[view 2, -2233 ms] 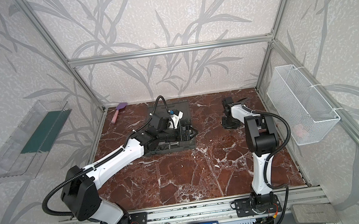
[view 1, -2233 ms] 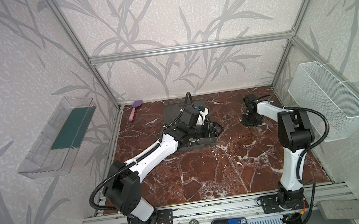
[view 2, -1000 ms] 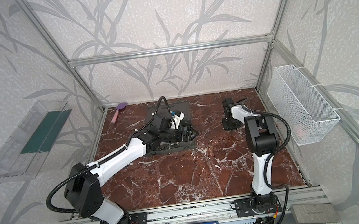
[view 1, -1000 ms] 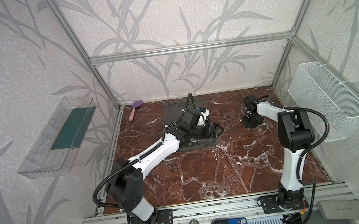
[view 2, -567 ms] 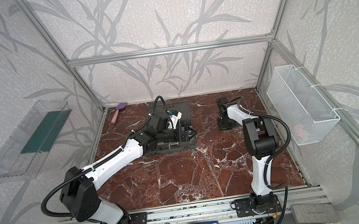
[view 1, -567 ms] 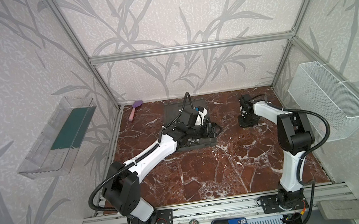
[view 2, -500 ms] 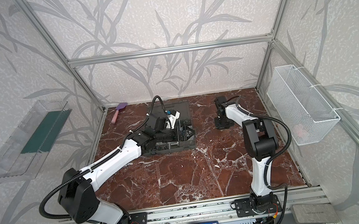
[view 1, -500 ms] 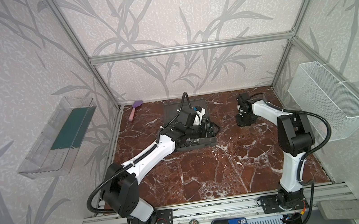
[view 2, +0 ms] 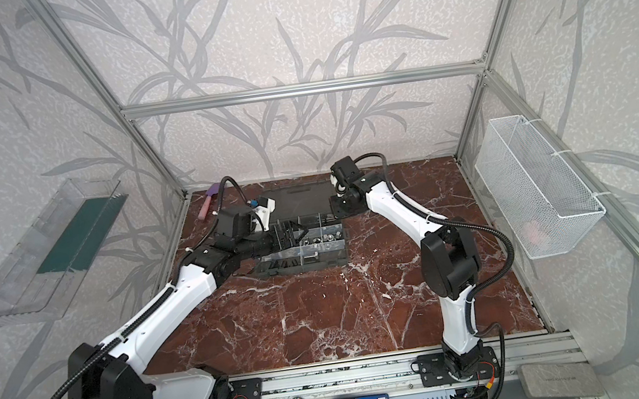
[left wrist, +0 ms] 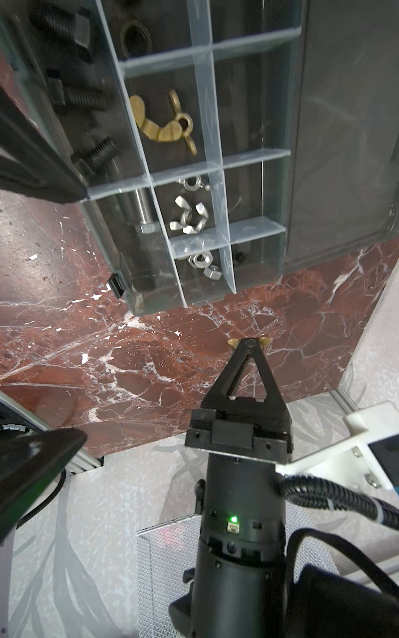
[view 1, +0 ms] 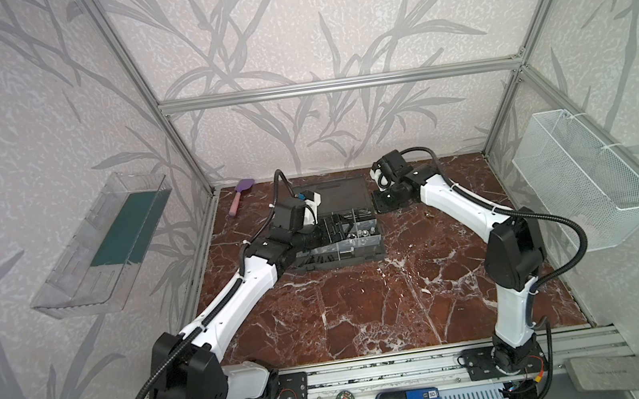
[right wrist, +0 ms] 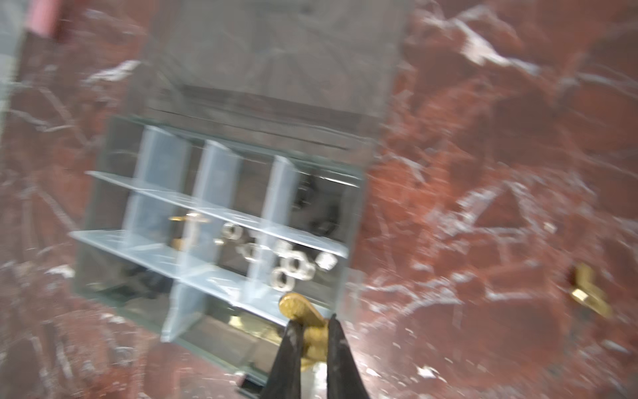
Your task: Sort the screws and nuts into containers
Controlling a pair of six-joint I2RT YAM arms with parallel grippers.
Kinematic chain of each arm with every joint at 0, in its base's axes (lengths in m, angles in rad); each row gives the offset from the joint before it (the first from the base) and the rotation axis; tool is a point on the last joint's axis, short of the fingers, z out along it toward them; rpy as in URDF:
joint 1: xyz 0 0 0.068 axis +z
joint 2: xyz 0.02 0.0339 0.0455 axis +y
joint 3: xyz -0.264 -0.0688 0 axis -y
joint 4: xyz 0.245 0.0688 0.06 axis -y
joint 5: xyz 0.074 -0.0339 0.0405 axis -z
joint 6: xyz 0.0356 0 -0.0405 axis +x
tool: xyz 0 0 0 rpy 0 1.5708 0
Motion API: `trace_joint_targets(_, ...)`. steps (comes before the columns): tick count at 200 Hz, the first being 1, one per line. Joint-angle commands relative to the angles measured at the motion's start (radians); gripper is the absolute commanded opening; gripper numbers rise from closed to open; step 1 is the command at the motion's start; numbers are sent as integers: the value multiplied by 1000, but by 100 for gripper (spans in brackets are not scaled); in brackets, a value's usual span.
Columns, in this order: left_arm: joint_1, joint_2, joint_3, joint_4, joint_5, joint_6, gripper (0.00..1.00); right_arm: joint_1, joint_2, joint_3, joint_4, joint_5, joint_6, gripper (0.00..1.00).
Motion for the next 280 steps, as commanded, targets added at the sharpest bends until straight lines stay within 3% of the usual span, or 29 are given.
trace_joint_targets(1,23,-58,-32,-30,-8,1,99,62,70,75,1,-36,39,7)
trace_joint_targets(69,102,-176,-126,-67,-7,7,99,190,305,327,-65,-60,64,7)
trace_joint_targets(138,135,-184,-138,-59,14,8,100,218,453,511,-184,-64,54,24)
trace_joint_targets(223,138,-184,-132,-48,21,-2,100,182,327,472,-208,0,13,29)
trace_joint_targets(254,135,-180,-130,-19,42,-22,100,131,215,349,-176,35,-2,29)
trace_joint_targets(280,122,-153,-127,9,53,-36,100,58,81,155,-95,44,2,31)
